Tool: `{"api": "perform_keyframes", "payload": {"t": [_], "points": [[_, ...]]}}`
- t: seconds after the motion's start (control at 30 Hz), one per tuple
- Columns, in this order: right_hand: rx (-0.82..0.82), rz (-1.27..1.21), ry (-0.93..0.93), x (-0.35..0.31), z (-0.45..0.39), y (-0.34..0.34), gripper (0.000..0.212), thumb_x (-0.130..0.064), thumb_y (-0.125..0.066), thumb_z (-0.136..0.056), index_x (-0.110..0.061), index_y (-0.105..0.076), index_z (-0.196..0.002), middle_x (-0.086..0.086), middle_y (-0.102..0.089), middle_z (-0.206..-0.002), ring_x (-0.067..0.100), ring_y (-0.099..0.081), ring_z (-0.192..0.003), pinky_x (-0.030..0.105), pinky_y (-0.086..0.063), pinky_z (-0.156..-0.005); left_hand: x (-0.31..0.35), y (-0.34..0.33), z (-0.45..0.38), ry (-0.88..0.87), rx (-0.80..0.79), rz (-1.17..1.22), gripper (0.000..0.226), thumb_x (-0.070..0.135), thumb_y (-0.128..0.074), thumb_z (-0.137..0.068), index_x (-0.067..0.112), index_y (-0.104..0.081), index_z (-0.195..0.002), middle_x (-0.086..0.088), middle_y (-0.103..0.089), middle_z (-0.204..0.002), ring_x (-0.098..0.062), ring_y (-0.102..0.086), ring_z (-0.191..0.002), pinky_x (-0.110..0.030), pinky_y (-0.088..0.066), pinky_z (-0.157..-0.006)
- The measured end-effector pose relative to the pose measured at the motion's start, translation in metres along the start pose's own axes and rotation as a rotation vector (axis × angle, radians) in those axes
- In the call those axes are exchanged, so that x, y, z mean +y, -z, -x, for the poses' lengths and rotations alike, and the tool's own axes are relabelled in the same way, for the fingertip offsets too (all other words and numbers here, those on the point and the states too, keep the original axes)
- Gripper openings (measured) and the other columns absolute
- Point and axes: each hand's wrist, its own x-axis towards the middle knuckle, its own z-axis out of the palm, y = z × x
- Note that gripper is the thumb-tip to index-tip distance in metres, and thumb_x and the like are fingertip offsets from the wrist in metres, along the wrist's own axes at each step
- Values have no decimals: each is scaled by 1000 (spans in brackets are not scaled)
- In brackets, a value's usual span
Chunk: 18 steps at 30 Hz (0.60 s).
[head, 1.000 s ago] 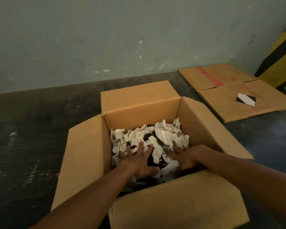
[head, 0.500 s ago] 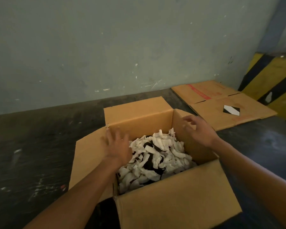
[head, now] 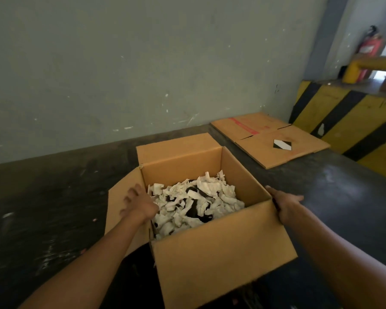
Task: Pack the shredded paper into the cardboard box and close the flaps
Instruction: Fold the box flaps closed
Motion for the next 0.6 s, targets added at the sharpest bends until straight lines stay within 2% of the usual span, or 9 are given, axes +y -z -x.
{"api": "perform_keyframes", "payload": {"t": [0.07, 0.13, 0.17, 0.2, 0.23, 0.27, 0.43, 0.53, 0.6], "points": [[56, -148, -14, 11, 1, 1, 127, -28, -86, -70, -29, 12, -151, 19, -40, -145, 36, -50, -123, 54, -45, -100, -8, 1, 0, -19, -3, -25, 101, 39, -63, -89, 14, 11, -153, -9, 4, -163, -39, -7, -147, -56, -22, -116], [-8, -262, -58, 25, 2, 4, 126, -22, -94, -55, -24, -13, -151, 12, -57, -124, 30, -63, -101, 51, -58, -73, -16, 5, -3, -41, -10, -52, 98, 36, -62, -89, 14, 10, -153, -7, 5, -164, -40, -10, -147, -57, -22, -115], [-78, -320, -77, 32, 2, 5, 108, -20, -94, -53, -17, -36, -144, 9, -62, -116, 25, -66, -88, 42, -59, -56, -18, 8, -5, -58, -16, -72, 97, 33, -61, -89, 13, 9, -153, -8, 4, -164, -41, -13, -146, -57, -23, -115], [-106, -389, -77, 37, 3, 6, 72, -15, -89, -63, -10, -55, -126, 8, -64, -111, 21, -66, -79, 32, -54, -45, -20, 12, -7, -78, -24, -84, 96, 29, -61, -90, 11, 10, -153, -9, 5, -164, -42, -16, -145, -55, -25, -115], [-113, -442, -81, 40, 4, 6, 42, -10, -80, -74, -7, -63, -112, 9, -65, -111, 19, -66, -75, 27, -51, -41, -21, 16, -7, -96, -39, -85, 95, 24, -60, -91, 9, 11, -153, -9, 6, -164, -42, -18, -144, -53, -27, -115], [-108, -480, -76, 42, 11, 5, 29, -7, -74, -80, -6, -64, -108, 10, -64, -114, 20, -65, -76, 25, -51, -41, -21, 20, -7, -114, -56, -80, 94, 18, -58, -92, 8, 12, -153, -10, 7, -164, -42, -20, -144, -50, -27, -115], [-159, -560, 219, 40, 72, -10, 30, -8, -57, -91, -16, -59, -120, 5, -66, -98, 21, -62, -81, 33, -52, -61, -26, 30, -9, -173, -43, -128, 90, 11, -55, -94, 8, 13, -153, -8, 6, -165, -41, -26, -143, -49, -31, -114], [-128, -243, 577, 48, 103, -18, 28, -15, -48, -98, -22, -58, -123, 1, -66, -113, 23, -62, -104, 42, -53, -88, -31, 34, -8, -214, -29, -126, 91, 10, -59, -91, 9, 7, -154, -9, -1, -164, -40, -30, -140, -50, -35, -111], [-160, 29, 818, 58, 116, -21, 35, -18, -46, -100, -24, -53, -133, -5, -61, -124, 13, -59, -108, 37, -50, -95, -36, 37, -9, -238, -41, -83, 93, 15, -62, -91, 11, 5, -155, -8, -2, -164, -40, -29, -141, -51, -34, -112]]}}
